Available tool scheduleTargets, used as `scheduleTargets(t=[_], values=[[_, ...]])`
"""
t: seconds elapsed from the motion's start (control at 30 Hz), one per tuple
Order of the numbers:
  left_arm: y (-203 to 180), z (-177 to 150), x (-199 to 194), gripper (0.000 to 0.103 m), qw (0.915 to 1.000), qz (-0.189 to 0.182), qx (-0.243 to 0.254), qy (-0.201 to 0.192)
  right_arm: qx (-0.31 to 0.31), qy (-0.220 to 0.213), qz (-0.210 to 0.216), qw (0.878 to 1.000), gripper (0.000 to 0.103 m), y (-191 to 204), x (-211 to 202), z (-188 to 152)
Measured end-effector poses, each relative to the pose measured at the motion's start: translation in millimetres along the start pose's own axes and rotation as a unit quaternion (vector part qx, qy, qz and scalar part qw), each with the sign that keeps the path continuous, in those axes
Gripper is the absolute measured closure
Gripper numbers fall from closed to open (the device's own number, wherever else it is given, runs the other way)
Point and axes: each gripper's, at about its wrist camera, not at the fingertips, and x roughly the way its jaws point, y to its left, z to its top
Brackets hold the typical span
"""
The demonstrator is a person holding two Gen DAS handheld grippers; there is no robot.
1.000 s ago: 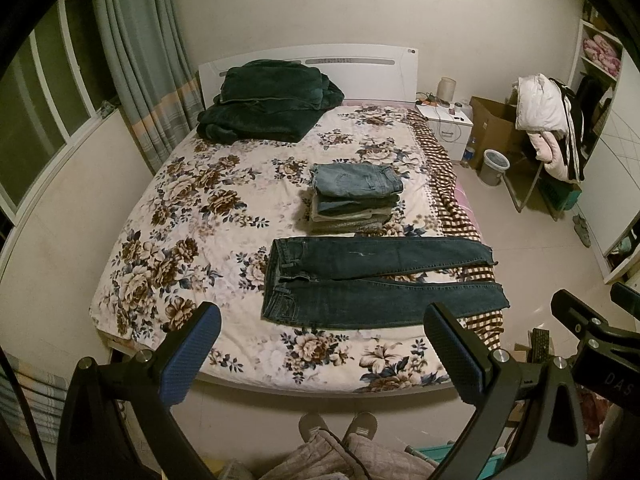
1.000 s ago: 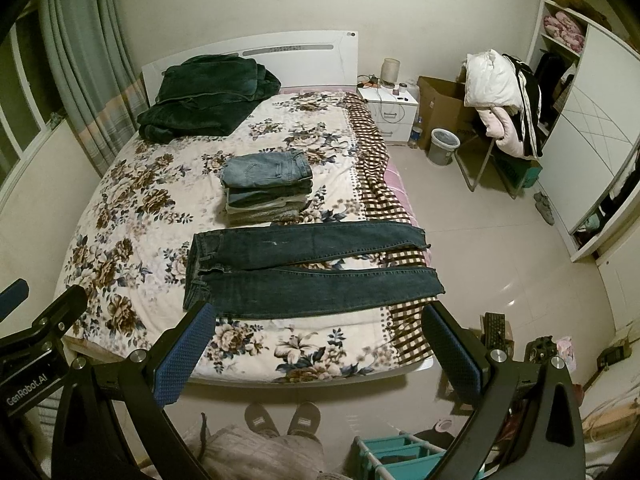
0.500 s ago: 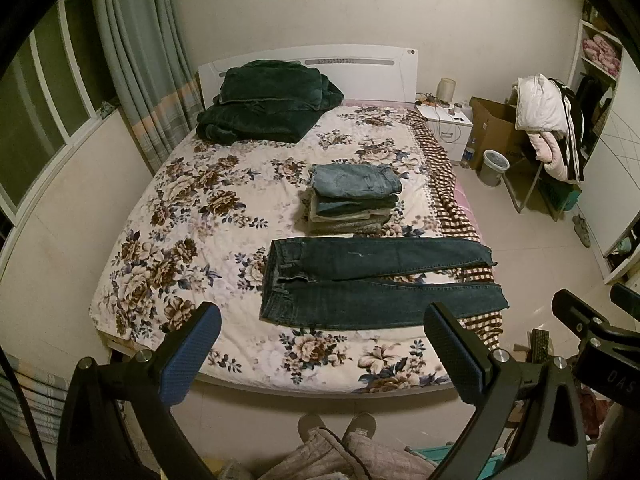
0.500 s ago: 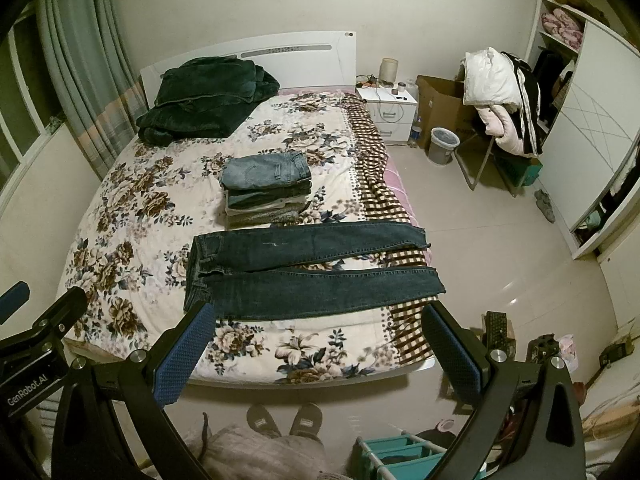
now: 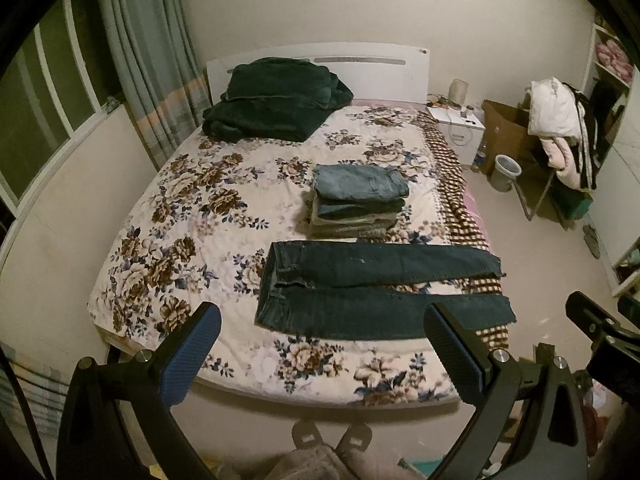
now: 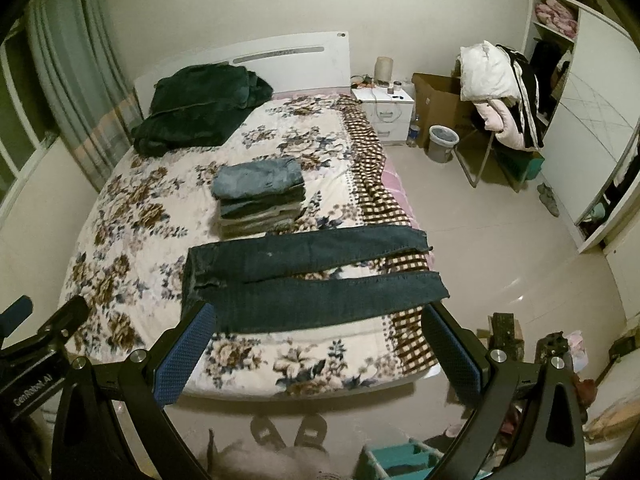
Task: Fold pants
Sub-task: 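Reach both grippers down to the jeans waistband and grasp it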
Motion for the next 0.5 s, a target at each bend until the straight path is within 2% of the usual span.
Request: scheduleTargets(t=[0.17,0.3,0.37,0.5], values=[[-18,18,49,0.0,0.9998,0.02,0.008,0.001,-0.003,-0.012,-0.017,1.0,0.0,-5,55,22],[-31,38,107,0.0,0.9991,0.029,0.021,0.024,0.002,0.002,-0.02,1.0,0.0,-7,118,50],[-38,49,135,0.0,0.9984,0.032,0.028,0.036,0.002,0.01,-0.024,1.0,0.0,-9,158,63],[-48,74,216,0.0,0.9962,0.037,0.042,0.067,0.006,0.055,-0.037,0.998,0.0,-9,254,90]])
